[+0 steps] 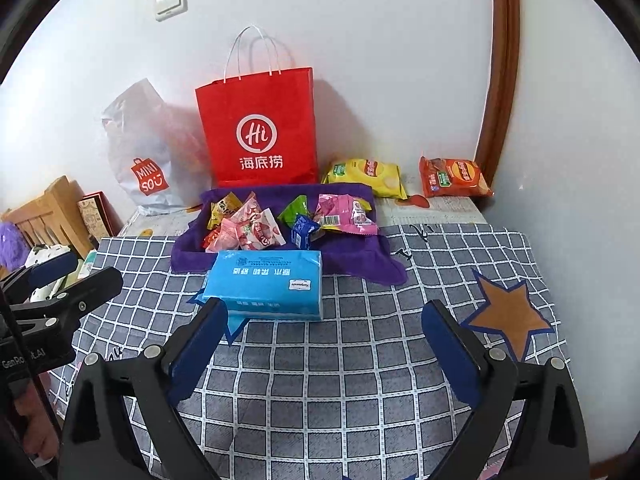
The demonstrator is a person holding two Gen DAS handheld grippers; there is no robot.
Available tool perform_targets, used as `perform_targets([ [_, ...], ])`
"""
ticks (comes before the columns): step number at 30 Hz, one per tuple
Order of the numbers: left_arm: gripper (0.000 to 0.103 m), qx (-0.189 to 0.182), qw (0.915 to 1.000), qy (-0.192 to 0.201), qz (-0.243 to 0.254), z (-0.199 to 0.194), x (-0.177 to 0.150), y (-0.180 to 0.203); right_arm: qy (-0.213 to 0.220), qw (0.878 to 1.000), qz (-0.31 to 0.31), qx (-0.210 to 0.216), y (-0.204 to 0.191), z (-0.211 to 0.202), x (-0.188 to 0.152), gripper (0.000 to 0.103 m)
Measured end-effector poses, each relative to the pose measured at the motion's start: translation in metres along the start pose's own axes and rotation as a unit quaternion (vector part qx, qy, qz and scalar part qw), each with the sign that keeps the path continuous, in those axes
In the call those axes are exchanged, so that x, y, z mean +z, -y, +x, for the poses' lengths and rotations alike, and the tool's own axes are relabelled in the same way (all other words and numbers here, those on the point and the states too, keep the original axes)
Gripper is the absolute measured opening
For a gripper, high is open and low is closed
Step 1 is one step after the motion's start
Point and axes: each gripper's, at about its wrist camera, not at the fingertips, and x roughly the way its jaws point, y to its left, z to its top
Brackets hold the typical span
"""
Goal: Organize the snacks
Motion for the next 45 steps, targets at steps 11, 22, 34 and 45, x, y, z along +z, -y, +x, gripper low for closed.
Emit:
perform_targets([
  [11, 0.095, 0.001, 1.0000, 0.004, 0.002, -0.004, 0.001, 0.001, 0.005, 1.000, 0.007, 0.000, 0.005, -0.005, -0.001, 0.097],
  [22, 0.095, 0.002, 1.0000, 0.003, 0.001, -0.004, 0.001, 0.002, 0.008, 1.000, 0.008, 0.001, 0.006, -0.008, -0.001, 0.097],
  [34, 0.095, 0.000, 1.0000, 0.003, 0.001, -0.004, 0.001, 0.001, 0.011, 1.000, 0.008, 0.002, 0.005, -0.010, 0.000, 0.097],
  [45, 0.095, 0.000, 1.0000, 0.002, 0.001, -0.005, 0.000, 0.004, 0.011, 1.000, 0.009, 0.002, 0.003, -0.010, 0.001, 0.097],
])
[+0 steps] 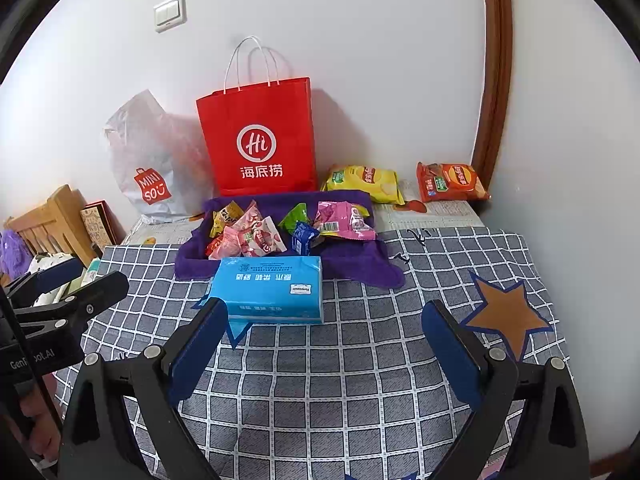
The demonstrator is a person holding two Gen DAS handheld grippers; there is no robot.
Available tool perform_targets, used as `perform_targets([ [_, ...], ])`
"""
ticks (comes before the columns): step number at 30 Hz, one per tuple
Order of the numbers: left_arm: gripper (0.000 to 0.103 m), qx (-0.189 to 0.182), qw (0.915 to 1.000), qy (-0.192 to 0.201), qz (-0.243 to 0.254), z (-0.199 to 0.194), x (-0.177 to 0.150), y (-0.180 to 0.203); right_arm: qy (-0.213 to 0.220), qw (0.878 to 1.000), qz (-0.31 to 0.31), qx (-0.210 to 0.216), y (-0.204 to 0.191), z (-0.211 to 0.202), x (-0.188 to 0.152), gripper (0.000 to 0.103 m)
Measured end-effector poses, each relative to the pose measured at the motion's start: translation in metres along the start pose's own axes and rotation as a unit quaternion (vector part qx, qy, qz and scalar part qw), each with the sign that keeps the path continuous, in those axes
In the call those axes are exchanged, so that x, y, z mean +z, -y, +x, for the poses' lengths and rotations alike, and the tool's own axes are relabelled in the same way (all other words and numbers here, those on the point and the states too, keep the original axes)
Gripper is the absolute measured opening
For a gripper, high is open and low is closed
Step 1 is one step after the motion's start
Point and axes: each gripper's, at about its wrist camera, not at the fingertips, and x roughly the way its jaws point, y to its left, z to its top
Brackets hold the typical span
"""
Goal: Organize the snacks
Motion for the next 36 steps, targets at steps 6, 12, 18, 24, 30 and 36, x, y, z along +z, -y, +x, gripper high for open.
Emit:
perform_targets([
  [6, 0.095, 0.000, 1.0000, 0.001, -0.002, 0.0001, -0.0004, 0.0002, 0.000, 1.000, -0.001, 0.000, -0.0002, 0.0000, -0.0003, 0.097],
  [12, 0.095, 0.001, 1.0000, 0.001, -0.002, 0.0001, -0.0004, -0.0002, 0.001, 1.000, 0.001, 0.001, 0.0002, 0.0001, -0.0004, 0.097],
  [18, 0.095, 0.002, 1.0000, 0.001, -0.003, 0.0006, -0.0004, -0.0030, 0.001, 1.000, 0.002, 0.002, 0.0004, 0.0012, -0.0008, 0.097],
  [24, 0.095, 0.002, 1.0000, 0.000, -0.005, 0.0013, -0.0006, -0.0049, 0.000, 1.000, 0.002, 0.002, -0.0004, 0.0023, -0.0010, 0.097],
  [30, 0.095, 0.003, 1.0000, 0.000, -0.005, 0.0015, -0.0008, -0.0056, 0.000, 1.000, 0.002, 0.002, -0.0013, 0.0022, -0.0011, 0.097],
  [36, 0.095, 0.002, 1.0000, 0.000, -0.005, 0.0019, -0.0008, -0.0066, 0.001, 1.000, 0.001, 0.001, -0.0030, 0.0029, -0.0004, 0.097],
])
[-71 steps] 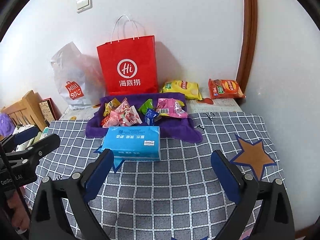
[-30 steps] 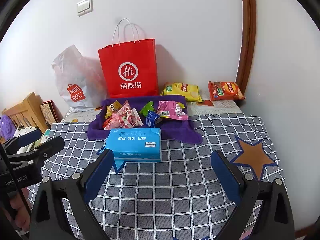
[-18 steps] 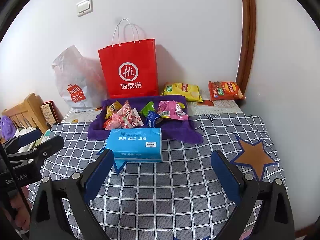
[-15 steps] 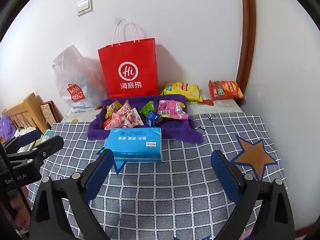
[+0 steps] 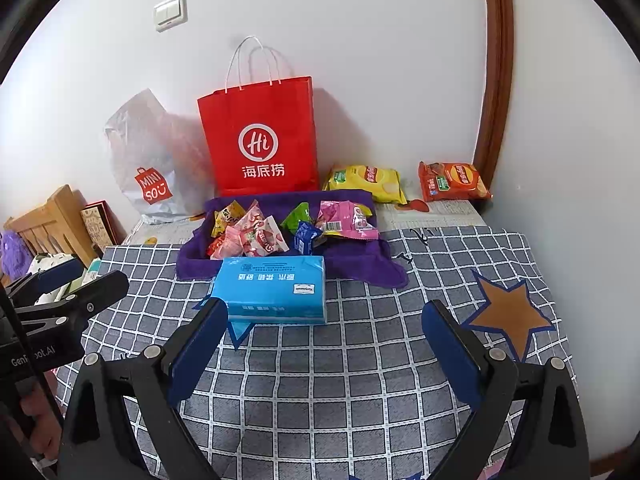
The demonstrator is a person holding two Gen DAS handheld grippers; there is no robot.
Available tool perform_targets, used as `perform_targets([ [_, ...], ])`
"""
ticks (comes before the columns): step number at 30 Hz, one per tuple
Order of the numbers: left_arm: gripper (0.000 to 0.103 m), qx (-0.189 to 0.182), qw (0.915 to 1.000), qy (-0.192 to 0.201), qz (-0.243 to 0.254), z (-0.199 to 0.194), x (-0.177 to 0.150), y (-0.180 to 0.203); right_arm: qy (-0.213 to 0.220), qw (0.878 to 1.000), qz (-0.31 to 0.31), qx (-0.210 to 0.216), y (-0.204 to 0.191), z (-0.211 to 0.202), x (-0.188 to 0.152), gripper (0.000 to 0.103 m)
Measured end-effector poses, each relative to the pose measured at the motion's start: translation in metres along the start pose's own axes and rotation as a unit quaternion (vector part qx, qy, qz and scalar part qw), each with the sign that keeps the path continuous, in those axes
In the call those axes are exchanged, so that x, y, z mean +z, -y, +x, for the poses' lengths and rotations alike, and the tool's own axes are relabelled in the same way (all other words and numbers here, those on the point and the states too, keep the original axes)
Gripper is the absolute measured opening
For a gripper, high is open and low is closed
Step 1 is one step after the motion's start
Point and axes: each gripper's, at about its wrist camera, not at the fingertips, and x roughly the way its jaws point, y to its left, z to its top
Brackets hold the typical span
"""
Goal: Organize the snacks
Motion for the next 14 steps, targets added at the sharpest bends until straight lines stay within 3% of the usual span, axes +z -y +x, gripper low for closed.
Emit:
perform_targets([
  [14, 0.095, 0.000, 1.0000, 0.003, 0.000, -0.0022, 0.0015, 0.0003, 0.005, 1.000, -0.004, 0.000, -0.0027, -0.0012, 0.0004, 0.097],
])
